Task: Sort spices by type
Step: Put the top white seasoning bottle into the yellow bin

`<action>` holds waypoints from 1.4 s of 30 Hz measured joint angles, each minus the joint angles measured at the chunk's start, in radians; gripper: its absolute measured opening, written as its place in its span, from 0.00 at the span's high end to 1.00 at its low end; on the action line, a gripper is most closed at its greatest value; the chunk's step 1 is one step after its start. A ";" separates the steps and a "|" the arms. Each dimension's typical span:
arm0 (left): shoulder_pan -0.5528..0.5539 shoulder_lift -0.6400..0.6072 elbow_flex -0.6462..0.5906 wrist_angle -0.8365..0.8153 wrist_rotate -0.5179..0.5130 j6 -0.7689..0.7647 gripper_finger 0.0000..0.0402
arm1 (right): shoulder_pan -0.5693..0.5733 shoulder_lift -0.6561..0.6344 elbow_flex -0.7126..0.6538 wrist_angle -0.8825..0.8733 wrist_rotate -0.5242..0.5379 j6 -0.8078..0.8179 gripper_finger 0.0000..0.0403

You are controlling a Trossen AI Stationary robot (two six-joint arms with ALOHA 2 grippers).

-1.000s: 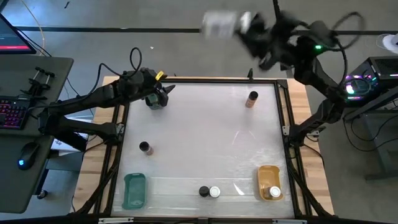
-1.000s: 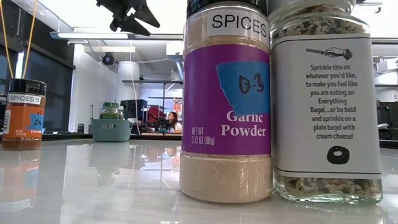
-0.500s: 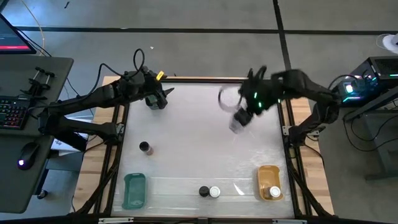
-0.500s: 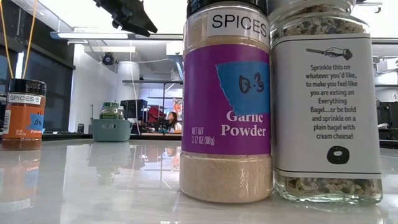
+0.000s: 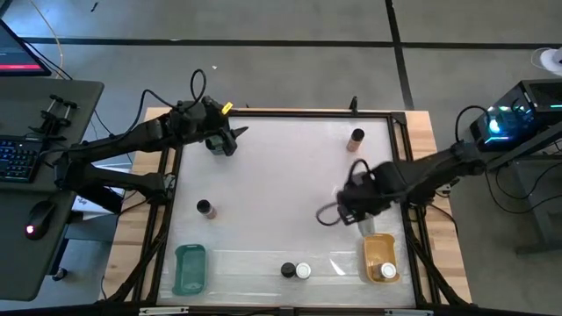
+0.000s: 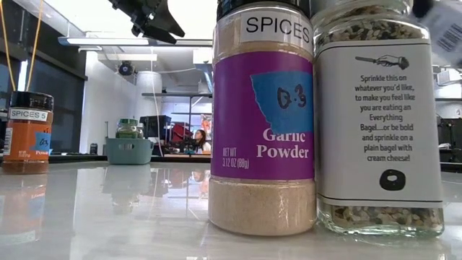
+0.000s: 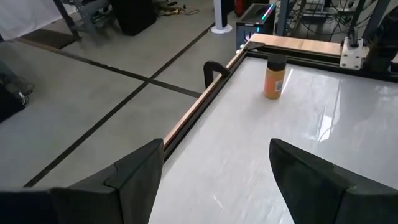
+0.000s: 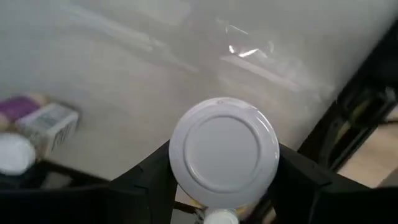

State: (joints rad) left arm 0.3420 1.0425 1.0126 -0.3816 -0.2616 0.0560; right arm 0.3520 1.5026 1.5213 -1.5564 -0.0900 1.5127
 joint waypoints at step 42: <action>0.000 0.003 0.000 0.040 -0.012 -0.104 0.31 | 0.631 0.214 -0.184 0.097 0.269 0.761 0.52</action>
State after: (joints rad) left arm 0.3420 1.0455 1.0126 -0.3419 -0.2733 -0.0481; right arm 0.9829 1.7164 1.3376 -1.4591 0.1791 2.2737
